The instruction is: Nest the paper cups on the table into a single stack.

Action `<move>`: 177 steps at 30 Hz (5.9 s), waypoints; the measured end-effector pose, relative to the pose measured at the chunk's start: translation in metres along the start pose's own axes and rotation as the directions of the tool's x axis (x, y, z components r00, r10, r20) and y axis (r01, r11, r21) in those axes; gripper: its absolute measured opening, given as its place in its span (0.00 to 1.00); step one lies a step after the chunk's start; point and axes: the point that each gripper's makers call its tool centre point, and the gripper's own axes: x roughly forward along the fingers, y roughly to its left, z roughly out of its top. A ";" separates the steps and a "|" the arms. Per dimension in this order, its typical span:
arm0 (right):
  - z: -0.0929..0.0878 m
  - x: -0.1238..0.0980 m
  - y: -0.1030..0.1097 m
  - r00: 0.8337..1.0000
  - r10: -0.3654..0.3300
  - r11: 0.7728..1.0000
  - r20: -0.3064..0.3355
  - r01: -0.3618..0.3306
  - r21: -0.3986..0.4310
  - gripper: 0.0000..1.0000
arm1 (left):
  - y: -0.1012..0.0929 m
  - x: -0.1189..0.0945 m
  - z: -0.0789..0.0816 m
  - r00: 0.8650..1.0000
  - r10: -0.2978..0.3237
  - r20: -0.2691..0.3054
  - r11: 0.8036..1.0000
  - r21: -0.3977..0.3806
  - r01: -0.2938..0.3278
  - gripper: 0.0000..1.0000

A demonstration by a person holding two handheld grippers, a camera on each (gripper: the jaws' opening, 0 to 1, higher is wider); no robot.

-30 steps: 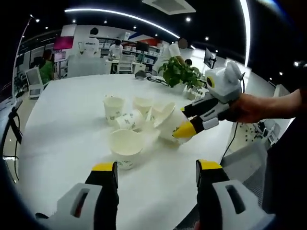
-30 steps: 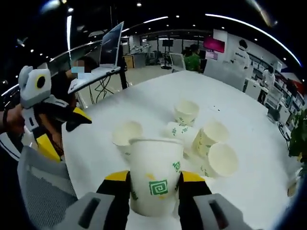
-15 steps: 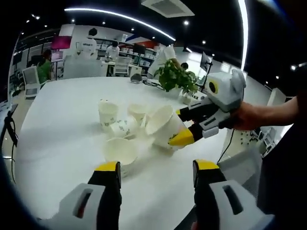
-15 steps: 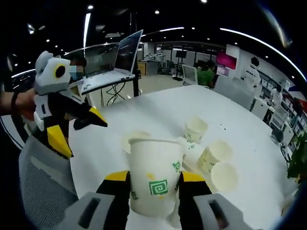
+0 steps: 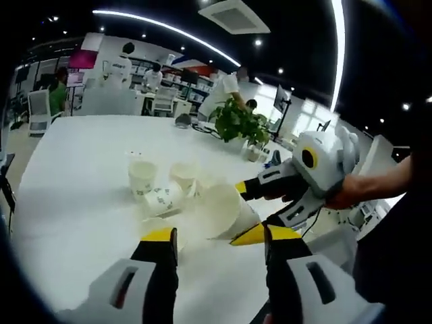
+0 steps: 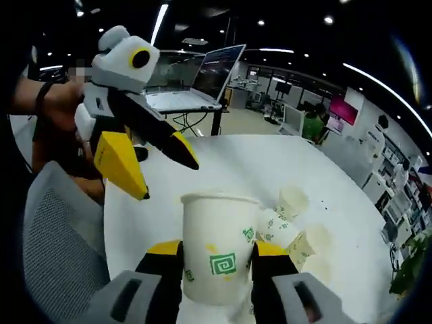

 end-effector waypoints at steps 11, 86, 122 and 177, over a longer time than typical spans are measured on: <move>0.015 -0.001 0.013 0.999 0.019 0.999 0.035 -0.018 -0.042 0.39 | -0.020 0.014 0.000 0.994 -0.102 -0.029 0.993 -0.058 0.100 0.35; -0.042 -0.036 0.008 0.992 -0.099 0.991 -0.074 0.105 0.086 0.61 | 0.007 0.022 -0.011 0.943 0.114 -0.313 0.955 0.296 -0.018 0.00; -0.058 -0.048 0.006 0.987 -0.141 0.960 -0.072 0.154 0.232 0.61 | 0.055 0.043 -0.032 0.847 0.264 -0.461 0.876 0.483 -0.010 0.00; -0.068 -0.043 -0.012 0.986 -0.142 0.955 -0.087 0.159 0.251 0.61 | 0.041 0.020 -0.011 0.944 0.191 -0.270 0.956 0.269 -0.117 0.46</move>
